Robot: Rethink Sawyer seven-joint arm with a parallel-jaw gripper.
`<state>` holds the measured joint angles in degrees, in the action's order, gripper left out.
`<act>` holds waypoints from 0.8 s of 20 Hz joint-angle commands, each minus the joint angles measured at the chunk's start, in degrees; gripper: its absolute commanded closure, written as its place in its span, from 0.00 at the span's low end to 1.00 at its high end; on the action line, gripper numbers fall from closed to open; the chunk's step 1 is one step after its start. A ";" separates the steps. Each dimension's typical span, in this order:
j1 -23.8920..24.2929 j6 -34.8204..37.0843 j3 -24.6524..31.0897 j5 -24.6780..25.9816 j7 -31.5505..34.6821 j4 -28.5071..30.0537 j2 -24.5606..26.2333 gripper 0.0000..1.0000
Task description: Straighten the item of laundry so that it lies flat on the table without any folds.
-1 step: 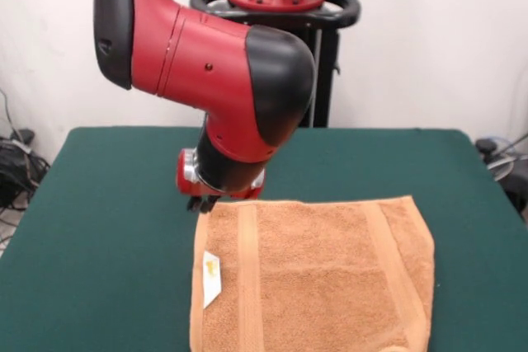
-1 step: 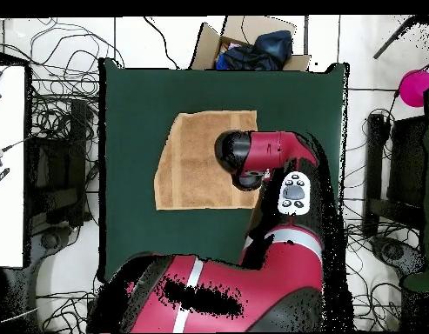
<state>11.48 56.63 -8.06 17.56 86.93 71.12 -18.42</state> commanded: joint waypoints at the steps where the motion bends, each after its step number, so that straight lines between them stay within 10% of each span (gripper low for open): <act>1: 1.50 6.18 2.64 -2.81 6.30 5.58 2.07 1.00; 16: 6.74 -7.12 10.86 -5.36 3.25 7.93 4.01 1.00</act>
<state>16.34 57.61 -6.51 15.78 86.93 74.04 -17.42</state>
